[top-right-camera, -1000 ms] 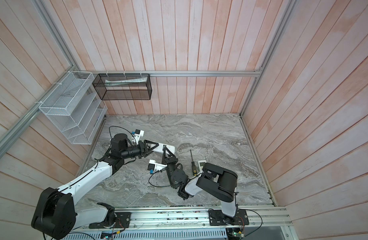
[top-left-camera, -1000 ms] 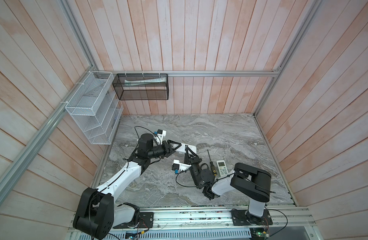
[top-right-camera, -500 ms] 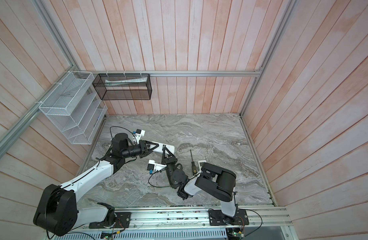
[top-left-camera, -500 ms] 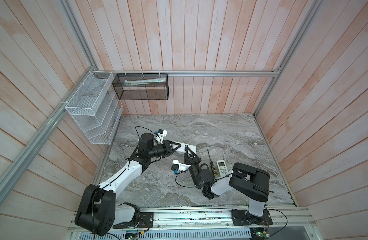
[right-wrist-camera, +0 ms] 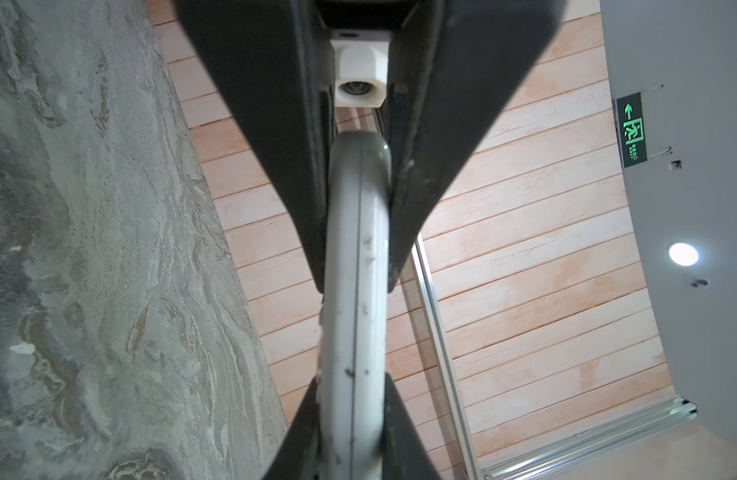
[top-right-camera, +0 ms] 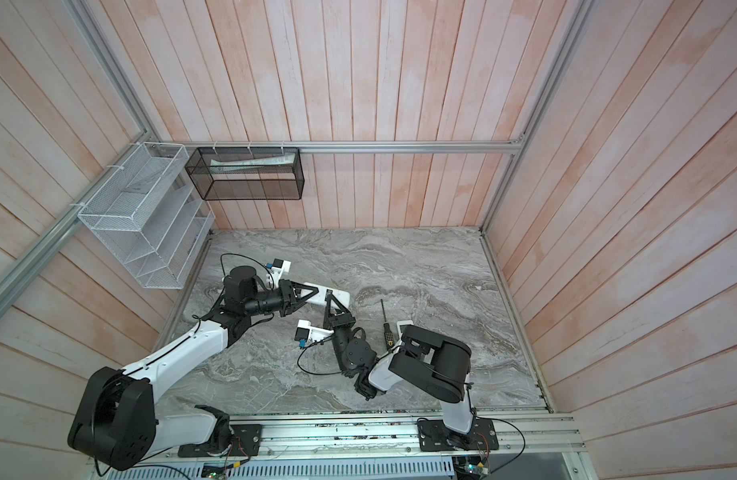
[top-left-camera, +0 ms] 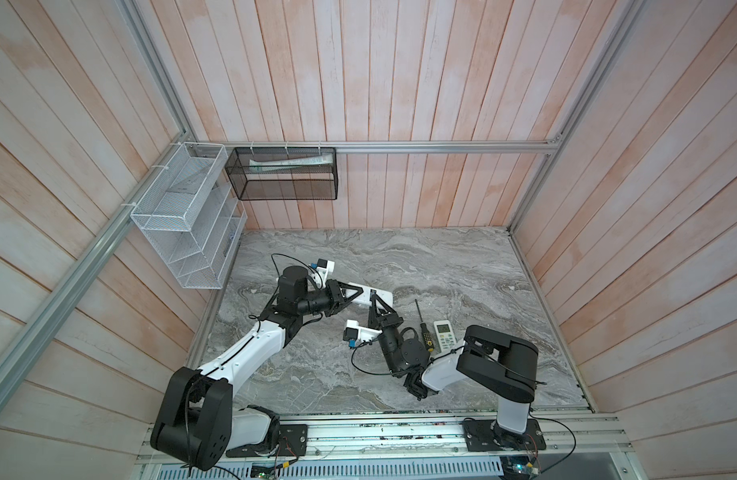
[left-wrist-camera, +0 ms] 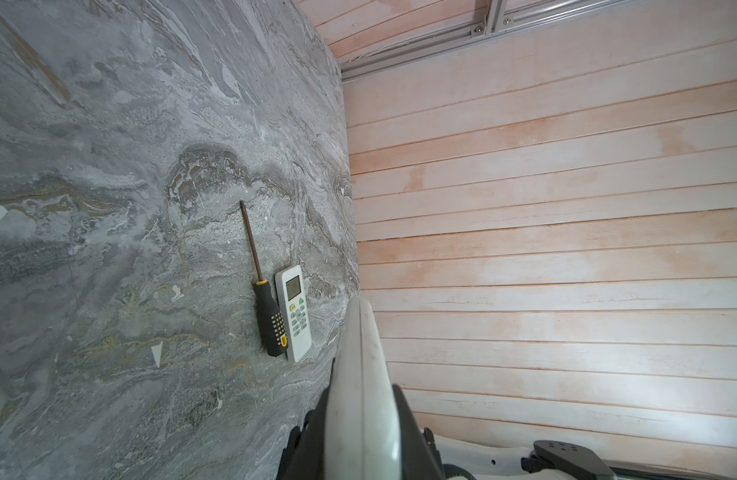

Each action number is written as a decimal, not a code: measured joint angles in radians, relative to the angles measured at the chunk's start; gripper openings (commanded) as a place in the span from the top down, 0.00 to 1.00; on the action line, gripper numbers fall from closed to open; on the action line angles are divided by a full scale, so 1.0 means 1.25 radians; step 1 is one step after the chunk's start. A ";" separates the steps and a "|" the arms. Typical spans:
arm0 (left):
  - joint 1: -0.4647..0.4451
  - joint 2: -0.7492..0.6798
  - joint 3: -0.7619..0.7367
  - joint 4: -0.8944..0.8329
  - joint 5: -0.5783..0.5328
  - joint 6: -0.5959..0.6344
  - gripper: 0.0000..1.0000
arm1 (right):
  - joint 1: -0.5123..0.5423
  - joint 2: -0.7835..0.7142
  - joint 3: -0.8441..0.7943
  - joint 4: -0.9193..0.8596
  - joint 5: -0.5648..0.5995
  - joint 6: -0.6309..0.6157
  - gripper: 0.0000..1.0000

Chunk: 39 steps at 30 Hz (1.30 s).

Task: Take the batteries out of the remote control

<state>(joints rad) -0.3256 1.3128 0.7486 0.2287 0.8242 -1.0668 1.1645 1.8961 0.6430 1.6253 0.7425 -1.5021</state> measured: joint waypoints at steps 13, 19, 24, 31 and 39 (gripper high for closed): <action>0.059 0.000 -0.016 0.069 -0.046 0.000 0.97 | 0.000 -0.139 -0.041 -0.197 -0.006 0.233 0.28; 0.102 0.000 -0.068 0.104 -0.046 0.005 0.97 | -0.050 -0.314 -0.031 -0.549 -0.094 0.549 0.28; 0.134 -0.016 -0.140 0.127 -0.036 0.007 0.97 | -0.191 -0.417 0.029 -0.828 -0.294 0.856 0.28; 0.140 -0.059 -0.188 0.177 -0.015 0.013 0.97 | -0.366 -0.436 0.100 -0.998 -0.596 1.207 0.28; 0.140 -0.069 -0.216 0.261 0.015 0.020 0.97 | -0.415 -0.385 0.127 -1.024 -0.815 1.465 0.28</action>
<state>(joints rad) -0.1505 1.2266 0.4782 0.5552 0.8425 -1.0416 0.6460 1.4151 0.8013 0.3447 -0.2768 0.3290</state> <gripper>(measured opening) 0.205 0.720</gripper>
